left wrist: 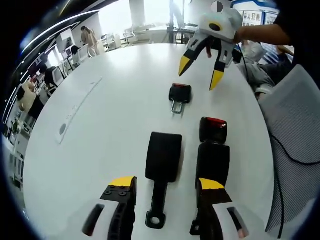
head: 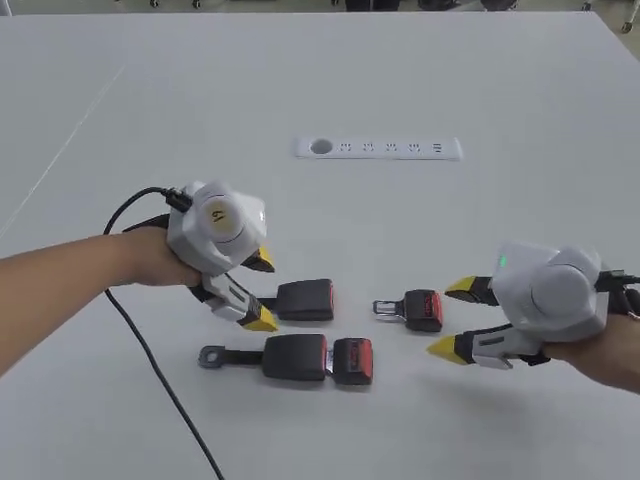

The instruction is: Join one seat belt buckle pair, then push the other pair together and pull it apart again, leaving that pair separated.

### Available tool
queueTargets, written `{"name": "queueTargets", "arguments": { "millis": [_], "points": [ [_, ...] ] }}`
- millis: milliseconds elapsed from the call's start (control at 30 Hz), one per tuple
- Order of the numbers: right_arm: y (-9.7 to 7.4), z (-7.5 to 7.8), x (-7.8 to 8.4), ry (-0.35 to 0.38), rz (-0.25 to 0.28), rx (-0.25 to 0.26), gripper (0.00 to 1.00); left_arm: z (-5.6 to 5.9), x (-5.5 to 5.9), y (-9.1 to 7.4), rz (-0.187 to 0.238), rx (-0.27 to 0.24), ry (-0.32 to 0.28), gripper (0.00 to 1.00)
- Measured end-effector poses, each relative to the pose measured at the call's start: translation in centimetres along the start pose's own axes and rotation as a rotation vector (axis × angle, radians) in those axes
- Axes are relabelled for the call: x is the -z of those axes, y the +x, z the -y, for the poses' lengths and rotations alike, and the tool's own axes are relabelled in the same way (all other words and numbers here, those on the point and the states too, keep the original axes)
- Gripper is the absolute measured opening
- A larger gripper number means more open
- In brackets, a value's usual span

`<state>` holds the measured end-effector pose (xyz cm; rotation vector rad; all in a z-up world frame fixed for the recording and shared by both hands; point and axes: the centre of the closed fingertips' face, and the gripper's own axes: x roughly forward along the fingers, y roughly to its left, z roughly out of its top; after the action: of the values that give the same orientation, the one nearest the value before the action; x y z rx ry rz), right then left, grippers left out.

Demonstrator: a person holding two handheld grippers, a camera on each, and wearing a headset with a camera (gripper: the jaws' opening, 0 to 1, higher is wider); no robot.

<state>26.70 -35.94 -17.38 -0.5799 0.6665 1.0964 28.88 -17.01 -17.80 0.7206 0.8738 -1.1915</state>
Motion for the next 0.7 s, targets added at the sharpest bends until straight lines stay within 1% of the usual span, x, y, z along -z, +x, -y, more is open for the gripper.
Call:
{"name": "queueTargets", "arguments": {
  "millis": [200,333,367,433,467,500,567,633,700],
  "points": [
    [0.6,0.3,0.5,-0.016,-0.015,-0.014,0.40,-0.3,-0.2,0.7,-0.016,0.017,0.013,0.47],
    [1.1,0.9,0.8,-0.024,-0.022,-0.019,0.39,-0.5,-0.2,1.4,-0.027,0.028,0.024,0.45],
    [1.3,0.9,0.9,-0.026,-0.022,-0.020,0.38,-0.4,-0.3,1.3,-0.029,0.030,0.028,0.44],
    [1.5,1.1,0.9,-0.035,-0.026,-0.022,0.37,-0.4,-0.3,1.5,-0.037,0.036,0.034,0.43],
    [2.1,1.4,1.3,-0.047,-0.035,-0.028,0.37,-0.4,0.0,2.2,-0.051,0.049,0.051,0.43],
    [2.1,1.4,1.3,-0.051,-0.036,-0.026,0.37,-0.4,0.1,2.3,-0.055,0.052,0.054,0.39],
    [2.2,1.6,1.3,-0.054,-0.036,-0.026,0.37,-0.4,0.3,2.6,-0.061,0.063,0.063,0.37],
    [2.4,1.7,1.3,-0.054,-0.034,-0.028,0.37,-0.3,0.5,2.8,-0.076,0.077,0.097,0.35],
    [2.6,1.8,1.2,-0.067,-0.032,-0.031,0.36,-0.3,0.3,2.8,-0.074,0.074,0.097,0.34]
  ]
}}
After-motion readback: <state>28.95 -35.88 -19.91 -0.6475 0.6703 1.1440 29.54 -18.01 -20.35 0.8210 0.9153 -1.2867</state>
